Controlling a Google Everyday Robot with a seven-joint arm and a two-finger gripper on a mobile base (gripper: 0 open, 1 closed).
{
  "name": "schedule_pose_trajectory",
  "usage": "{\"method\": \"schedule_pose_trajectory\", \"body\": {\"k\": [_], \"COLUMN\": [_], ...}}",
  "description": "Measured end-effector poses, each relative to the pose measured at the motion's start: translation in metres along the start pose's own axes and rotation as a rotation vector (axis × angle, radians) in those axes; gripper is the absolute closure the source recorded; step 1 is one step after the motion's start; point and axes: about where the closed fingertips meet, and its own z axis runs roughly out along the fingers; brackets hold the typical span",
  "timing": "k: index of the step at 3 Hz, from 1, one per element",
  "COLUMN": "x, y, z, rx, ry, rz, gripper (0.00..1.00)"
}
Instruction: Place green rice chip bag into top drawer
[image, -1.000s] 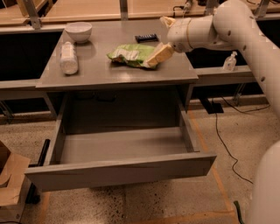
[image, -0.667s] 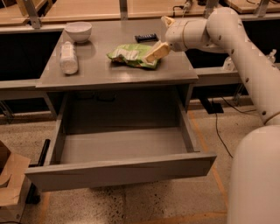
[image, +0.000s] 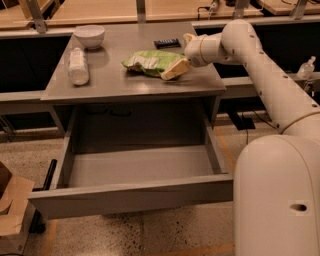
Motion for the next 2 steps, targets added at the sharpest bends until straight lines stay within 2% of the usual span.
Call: {"method": "schedule_pose_trajectory", "body": {"k": [1,2], "x": [0.033,0.0287], "y": [0.0168,0.0148], "z": [0.011,0.0083], "rx": [-0.044,-0.046], "ry": [0.078,0.081], "rz": [0.048,0.049], "gripper": [0.0,0.18]}}
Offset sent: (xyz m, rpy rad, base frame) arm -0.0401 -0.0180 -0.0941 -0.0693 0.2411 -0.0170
